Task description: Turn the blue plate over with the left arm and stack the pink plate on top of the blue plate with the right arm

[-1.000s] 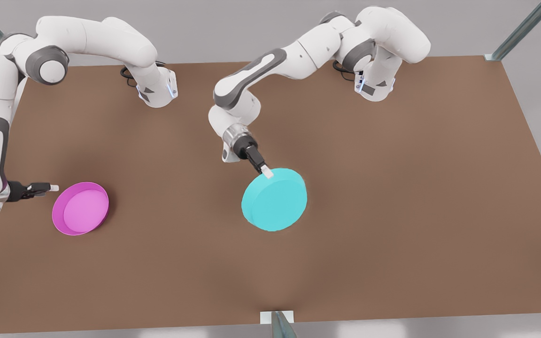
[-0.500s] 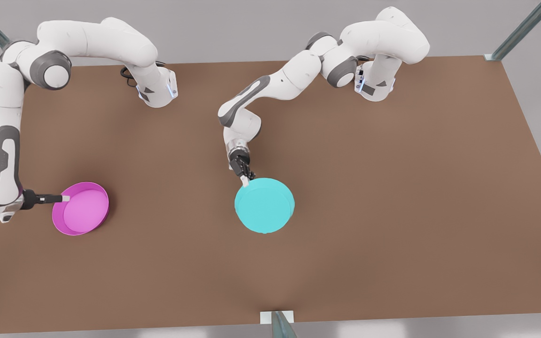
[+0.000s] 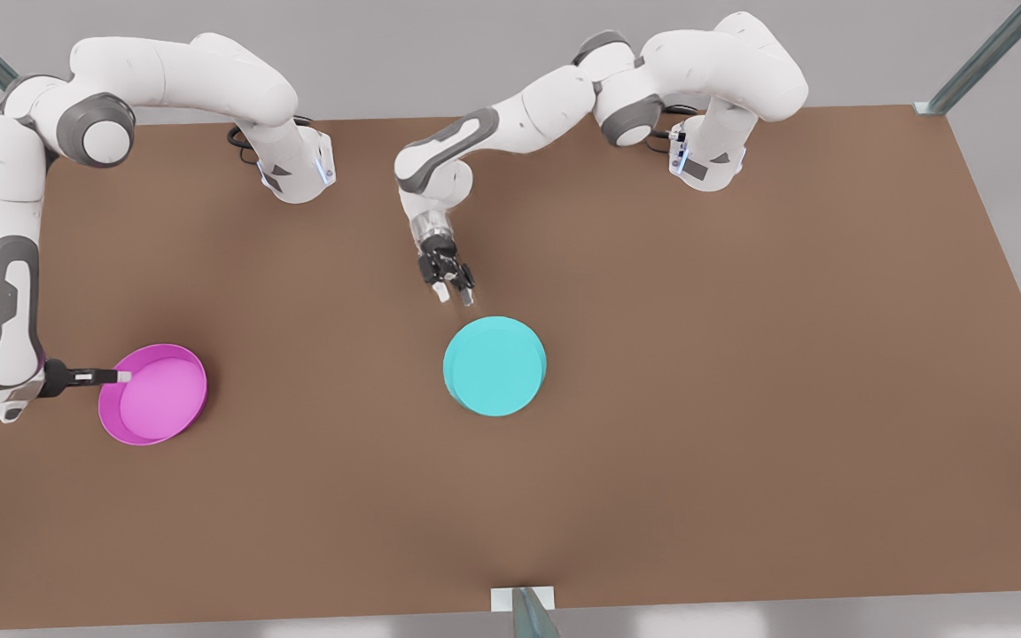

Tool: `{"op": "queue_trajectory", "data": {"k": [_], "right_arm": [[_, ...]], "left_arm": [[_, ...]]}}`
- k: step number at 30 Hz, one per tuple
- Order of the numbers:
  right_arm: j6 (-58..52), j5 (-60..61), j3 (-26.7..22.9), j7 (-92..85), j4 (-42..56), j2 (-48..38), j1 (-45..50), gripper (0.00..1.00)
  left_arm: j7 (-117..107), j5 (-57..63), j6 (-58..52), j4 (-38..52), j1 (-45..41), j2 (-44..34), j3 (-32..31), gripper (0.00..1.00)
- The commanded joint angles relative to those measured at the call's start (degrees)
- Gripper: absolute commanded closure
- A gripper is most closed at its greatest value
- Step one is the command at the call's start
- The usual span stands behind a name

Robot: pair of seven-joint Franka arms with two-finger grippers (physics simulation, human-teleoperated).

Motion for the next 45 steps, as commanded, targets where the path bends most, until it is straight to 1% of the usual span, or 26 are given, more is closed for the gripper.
{"op": "queue_trajectory", "data": {"k": [1, 2, 5, 7, 8, 9, 12, 13, 14, 15, 16, 17, 18, 19, 21, 22, 24, 25, 27, 28, 29, 33, 34, 35, 44, 45], "right_arm": [[0.24, -0.11, 0.0, -0.04, 0.0, -0.02, 0.0, 0.57], [0.24, -1.43, 0.0, 0.23, 0.0, -0.11, 0.09, 0.56], [0.85, -2.22, 0.09, 0.4, 0.09, -0.02, 0.09, 0.55], [1.21, -2.4, 0.88, 0.49, 0.09, 0.07, 0.09, 0.55], [1.21, -2.4, 0.88, 0.58, 0.09, 0.16, 0.09, 0.55], [1.21, -2.4, 0.88, 0.67, 0.09, 0.24, 0.09, 0.55], [2.0, -2.4, 0.97, 0.67, 0.0, 0.6, 0.0, 0.55], [2.0, -2.4, 1.23, 0.67, 0.0, 0.68, 0.0, 0.55], [2.09, -2.31, 1.23, 0.67, 0.09, 0.68, 0.0, 0.55], [2.79, -2.4, 1.23, 0.67, 0.0, 0.68, 0.0, 0.55], [2.88, -2.4, 1.23, 0.67, 0.0, 0.77, 0.0, 0.59], [3.32, -2.4, 1.23, 0.67, 0.0, 1.03, 0.0, 0.62], [3.23, -2.4, 1.23, 0.67, 0.0, 1.03, -0.09, 0.63], [3.23, -2.4, 1.23, 0.67, 0.0, 1.03, -0.09, 0.63], [3.23, -2.4, 1.32, 0.67, 0.0, 1.03, -0.09, 0.63], [3.23, -2.4, 1.32, 0.67, 0.0, 1.03, -0.09, 0.63], [3.23, -2.31, 1.58, 0.67, 0.0, 1.03, -0.09, 0.62], [3.32, -2.31, 1.67, 0.76, 0.0, 1.12, -0.09, 0.62], [3.32, -2.31, 1.67, 0.76, 0.0, 1.47, -0.09, 0.62], [3.32, -2.31, 1.67, 0.76, 0.0, 1.47, -0.09, 0.62], [3.32, -2.31, 1.67, 0.76, 0.0, 1.65, -0.09, 0.62], [3.4, -2.31, 1.67, 0.67, 0.0, 2.0, -0.17, 0.67], [3.4, -2.31, 1.67, 0.67, 0.0, 2.0, -0.17, 0.75], [3.32, -2.31, 1.67, 0.49, 0.0, 2.0, -0.17, 0.79], [3.23, -2.14, 2.11, 0.05, 0.0, 1.3, -0.09, 0.79], [3.14, -2.05, 3.16, 0.58, 0.0, 0.77, -0.09, 0.79]], "left_arm": [[0.03, -14.25, 0.12, 0.19, -0.31, -0.69, -0.19, 0.0], [0.03, -21.36, -0.06, 1.15, -0.84, -3.75, -2.9, 0.0], [0.91, -36.49, -3.13, 0.98, 1.09, -16.68, -2.91, 0.0], [0.64, -45.2, -10.86, 0.54, 10.84, -21.78, -2.74, 0.03], [1.17, -47.75, -14.38, -1.22, 16.81, -24.24, -3.0, 0.12], [1.0, -56.62, -14.38, -1.31, 24.28, -28.63, -2.91, 0.0], [0.29, -67.88, -13.95, -0.96, 40.55, -35.67, -0.1, 0.0], [0.29, -70.23, -8.26, -0.96, 43.62, -37.33, 5.42, 0.0], [0.38, -77.78, -3.42, -1.13, 47.57, -40.32, 8.85, 0.0], [1.0, -85.62, 1.78, -4.2, 51.01, -44.54, 16.33, 0.0], [1.96, -91.87, 4.86, -8.24, 53.38, -49.29, 21.34, 0.0], [3.46, -92.32, 10.83, -18.86, 54.97, -58.06, 22.66, 0.0], [4.86, -92.23, 13.04, -27.84, 58.47, -66.86, 21.09, 0.0], [5.74, -91.7, 7.07, -25.31, 66.21, -66.0, 13.27, 0.0], [5.57, -90.03, -7.96, -1.32, 66.13, -50.36, 12.56, 0.0], [5.57, -89.94, -7.97, 0.98, 65.43, -48.24, 12.73, 0.0], [6.09, -89.68, -4.45, 0.45, 64.99, -50.26, 12.29, 0.0], [6.18, -90.29, -2.44, -2.97, 64.9, -50.52, 12.38, 0.0], [6.09, -90.55, 1.08, -4.65, 64.72, -51.49, 13.0, 0.0], [5.74, -90.82, 3.62, -11.48, 64.64, -56.14, 13.0, 0.0], [4.52, -90.73, 11.1, -20.99, 63.76, -60.54, 13.17, 0.0], [4.78, -90.12, 11.1, -20.03, 62.88, -58.35, 14.23, 0.0], [4.78, -88.54, 12.51, -19.94, 62.79, -57.74, 13.88, 0.0], [4.51, -88.54, 12.78, -19.94, 62.7, -57.56, 13.0, 0.0], [4.33, -89.33, 11.98, -18.1, 62.7, -57.56, 12.56, 0.0], [4.34, -89.33, 12.07, -18.01, 62.7, -57.56, 12.56, 0.0]]}}
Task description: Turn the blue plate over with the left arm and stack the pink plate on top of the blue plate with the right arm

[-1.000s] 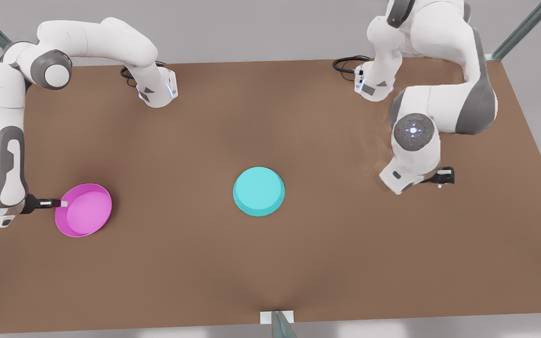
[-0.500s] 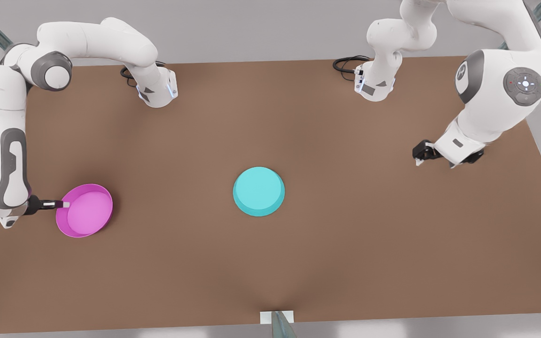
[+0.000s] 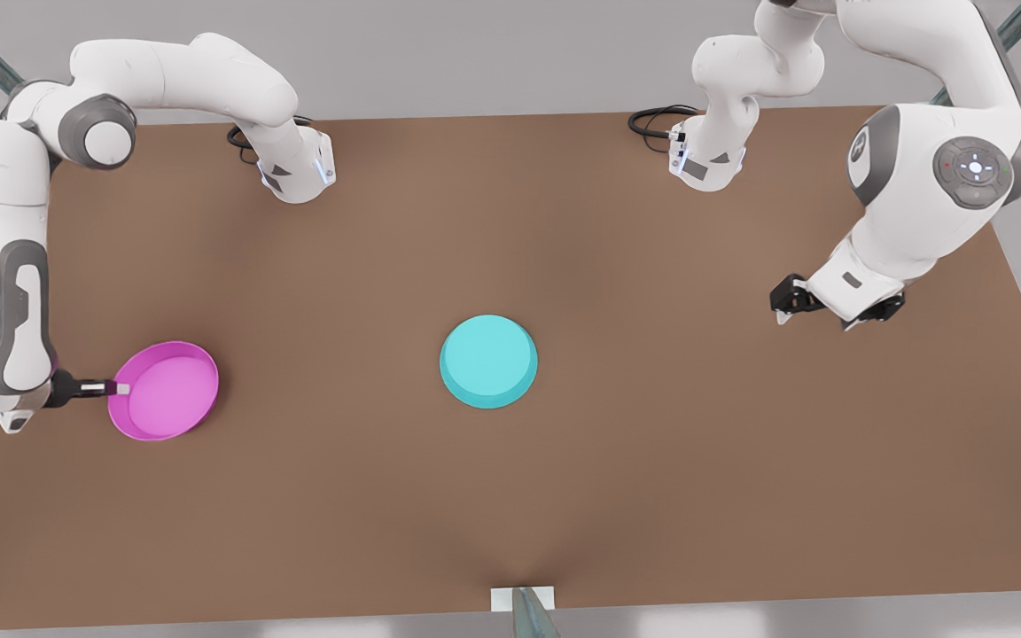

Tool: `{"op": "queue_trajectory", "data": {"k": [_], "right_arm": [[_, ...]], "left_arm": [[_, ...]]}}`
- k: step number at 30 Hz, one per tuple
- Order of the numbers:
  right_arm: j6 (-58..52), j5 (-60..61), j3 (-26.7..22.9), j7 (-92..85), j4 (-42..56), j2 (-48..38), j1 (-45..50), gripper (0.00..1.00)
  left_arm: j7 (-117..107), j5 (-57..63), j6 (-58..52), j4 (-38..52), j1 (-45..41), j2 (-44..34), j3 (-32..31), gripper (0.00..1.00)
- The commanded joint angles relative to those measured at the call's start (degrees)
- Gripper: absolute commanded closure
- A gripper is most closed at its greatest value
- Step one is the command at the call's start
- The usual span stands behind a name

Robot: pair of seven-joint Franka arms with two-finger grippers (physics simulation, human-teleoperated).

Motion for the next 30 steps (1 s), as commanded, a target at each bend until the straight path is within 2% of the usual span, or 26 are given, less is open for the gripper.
{"op": "queue_trajectory", "data": {"k": [1, 6, 8, 12, 16, 18, 23, 25, 30], "right_arm": [[-0.13, -0.34, 0.05, 0.11, -0.02, -0.11, -0.02, 0.79], [-2.5, -0.08, 0.31, 0.64, 0.07, -2.13, 2.7, 0.79], [-9.53, 0.63, 0.4, 5.03, 0.25, -3.8, 5.6, 0.79], [-15.25, 0.63, 0.14, 6.97, -0.02, -8.37, 19.39, 0.79], [-13.23, 0.45, -0.21, 7.32, 1.21, -8.72, 37.06, 0.79], [-11.64, 0.72, -0.21, 9.78, 1.22, -8.98, 42.86, 0.79], [-11.64, 4.67, -0.13, 13.56, 1.22, -9.25, 53.15, 0.79], [-7.69, 5.37, -0.13, 17.95, 1.22, -8.72, 57.1, 0.79], [-1.71, 5.37, -0.04, 23.41, 1.22, -7.05, 60.36, 0.79]], "left_arm": [[0.0, -0.07, 0.12, -0.04, 0.02, 0.0, 0.0, 0.0], [0.0, -0.07, 0.47, 0.05, 0.02, 0.08, 0.0, 0.0], [0.0, -0.07, 0.47, 0.05, 0.02, 0.17, 0.0, 0.0], [0.0, 0.02, 0.56, -0.03, 0.02, 0.17, 0.0, 0.0], [0.09, 0.02, 0.56, 0.05, 0.02, 0.26, 0.0, 0.0], [0.09, 0.02, 0.64, 0.05, 0.02, 0.26, 0.0, 0.0], [0.09, 0.11, 0.64, 0.05, -0.07, 0.44, -0.79, 0.0], [0.09, 0.2, 0.64, 0.05, 0.02, 0.61, -0.79, 0.0], [0.09, 0.2, 0.73, 0.05, -0.07, 0.61, -0.79, 0.0]]}}
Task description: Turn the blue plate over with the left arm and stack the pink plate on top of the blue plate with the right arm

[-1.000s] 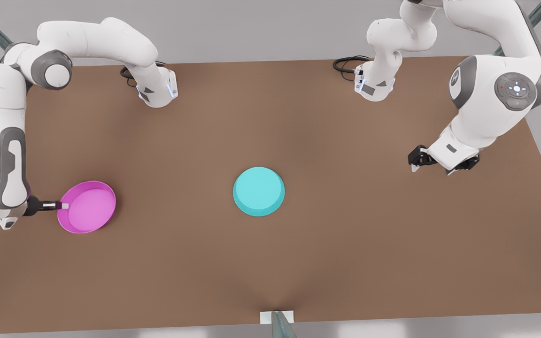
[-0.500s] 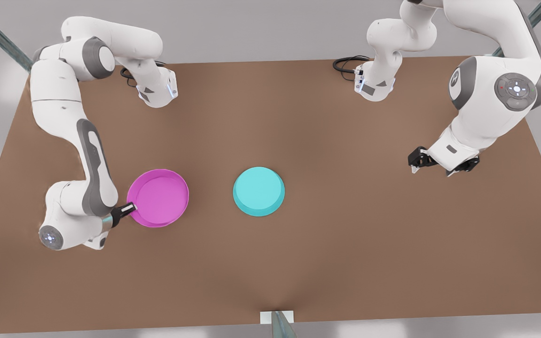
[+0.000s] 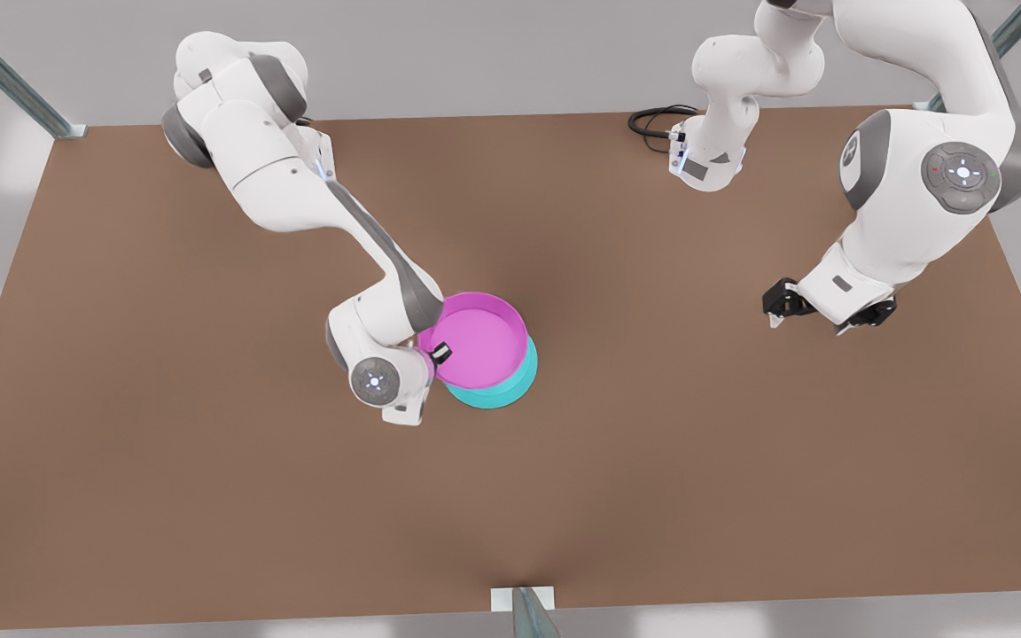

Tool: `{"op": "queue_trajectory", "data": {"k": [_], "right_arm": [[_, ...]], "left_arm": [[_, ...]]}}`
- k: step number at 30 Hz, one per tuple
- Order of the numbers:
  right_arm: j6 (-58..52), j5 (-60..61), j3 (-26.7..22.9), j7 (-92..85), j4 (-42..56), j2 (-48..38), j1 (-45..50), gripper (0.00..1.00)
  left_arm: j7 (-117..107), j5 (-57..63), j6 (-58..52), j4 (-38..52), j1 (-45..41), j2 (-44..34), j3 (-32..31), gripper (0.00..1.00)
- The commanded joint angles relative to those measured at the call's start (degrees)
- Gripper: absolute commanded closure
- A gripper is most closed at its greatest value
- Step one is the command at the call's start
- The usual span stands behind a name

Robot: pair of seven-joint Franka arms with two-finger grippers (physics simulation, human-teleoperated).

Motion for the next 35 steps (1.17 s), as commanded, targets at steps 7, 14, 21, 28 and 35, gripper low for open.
{"op": "queue_trajectory", "data": {"k": [7, 14, 21, 28, 35], "right_arm": [[2.36, -0.4, -0.2, 0.19, 0.61, 1.5, 1.39, 0.4], [3.24, -0.31, -0.2, 0.02, 0.61, 1.06, 1.48, 0.12], [-15.3, -11.65, -11.97, -0.42, 1.22, -24.69, -10.47, 0.0], [-15.91, -13.67, -12.06, -0.16, 1.93, -24.43, -14.42, 0.0], [-20.05, -9.89, -11.8, -0.69, 6.32, -24.69, -17.94, 0.0]], "left_arm": [[0.0, 0.02, 0.5, 0.0, -0.01, 0.08, 0.0, 0.0], [0.0, 0.02, 0.85, 0.0, -0.01, 0.08, 0.0, 0.0], [-0.09, 0.29, 0.06, 0.09, 0.08, -0.27, 0.09, 0.0], [0.44, 0.29, 0.06, 0.09, 0.08, -0.36, 0.61, 0.0], [0.0, 0.37, -0.47, 0.09, 0.08, -0.36, 0.62, 0.0]]}}
